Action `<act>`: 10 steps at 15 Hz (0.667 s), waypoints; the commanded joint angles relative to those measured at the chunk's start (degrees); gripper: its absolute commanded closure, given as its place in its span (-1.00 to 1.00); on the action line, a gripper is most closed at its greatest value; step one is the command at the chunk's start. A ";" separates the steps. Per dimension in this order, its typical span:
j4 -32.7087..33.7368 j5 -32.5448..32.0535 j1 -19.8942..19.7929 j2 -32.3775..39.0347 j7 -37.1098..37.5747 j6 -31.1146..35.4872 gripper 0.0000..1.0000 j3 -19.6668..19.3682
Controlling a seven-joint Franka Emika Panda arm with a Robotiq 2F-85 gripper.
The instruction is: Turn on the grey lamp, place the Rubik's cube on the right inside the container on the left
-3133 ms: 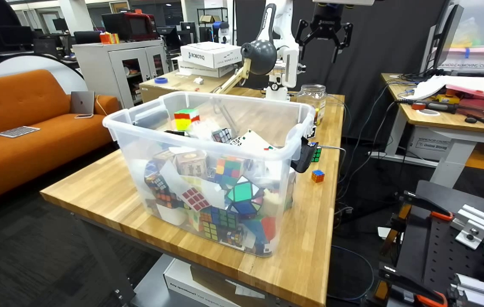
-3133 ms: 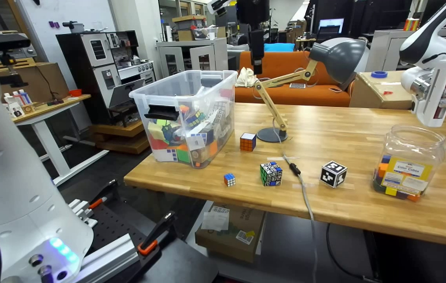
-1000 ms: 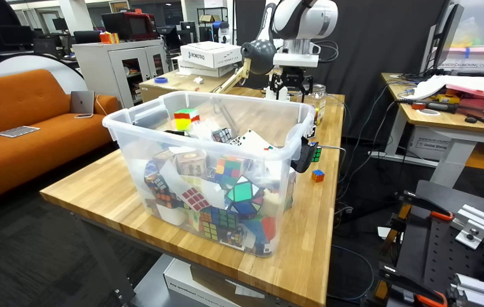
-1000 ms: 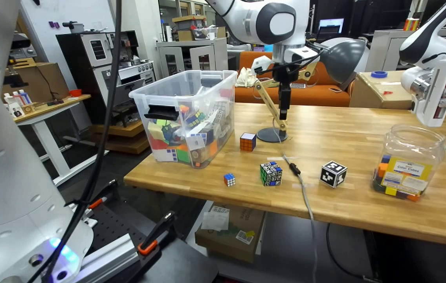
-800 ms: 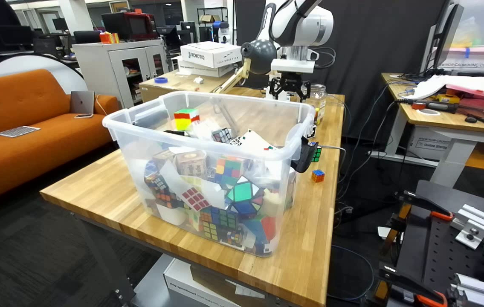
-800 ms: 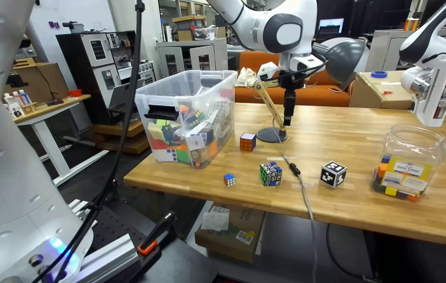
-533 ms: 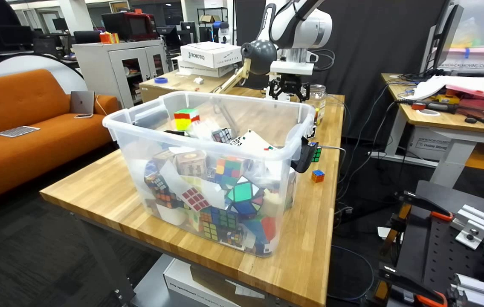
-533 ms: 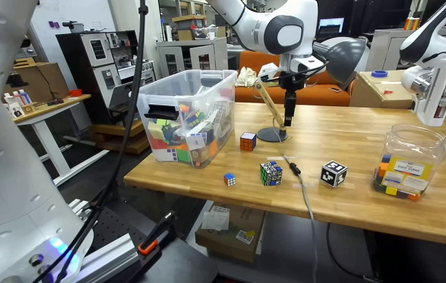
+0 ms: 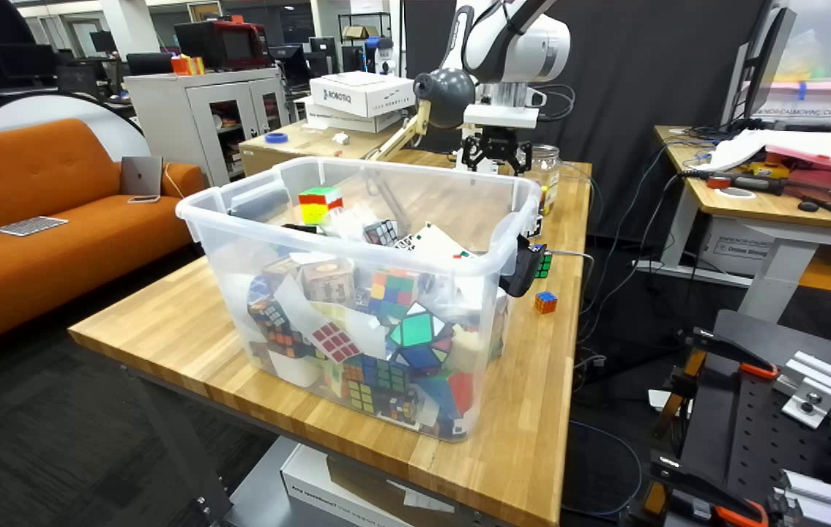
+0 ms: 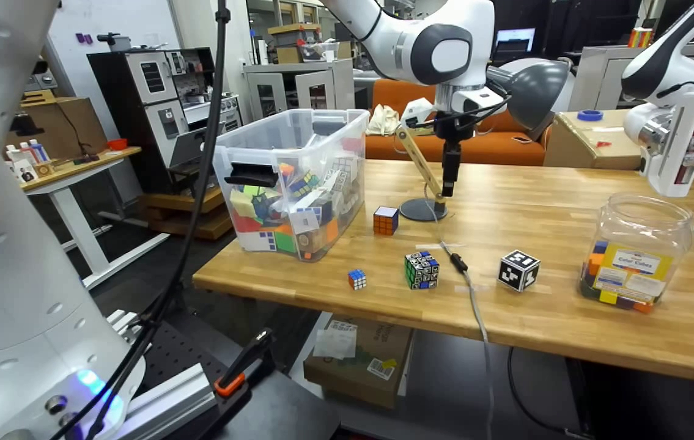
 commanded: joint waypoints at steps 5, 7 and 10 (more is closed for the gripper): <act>1.38 1.71 0.09 1.29 2.30 1.68 -1.00 -0.49; 2.41 3.32 -0.57 2.07 4.79 2.15 -1.00 -0.40; 3.35 5.54 -1.36 3.11 10.39 3.53 -1.00 -1.39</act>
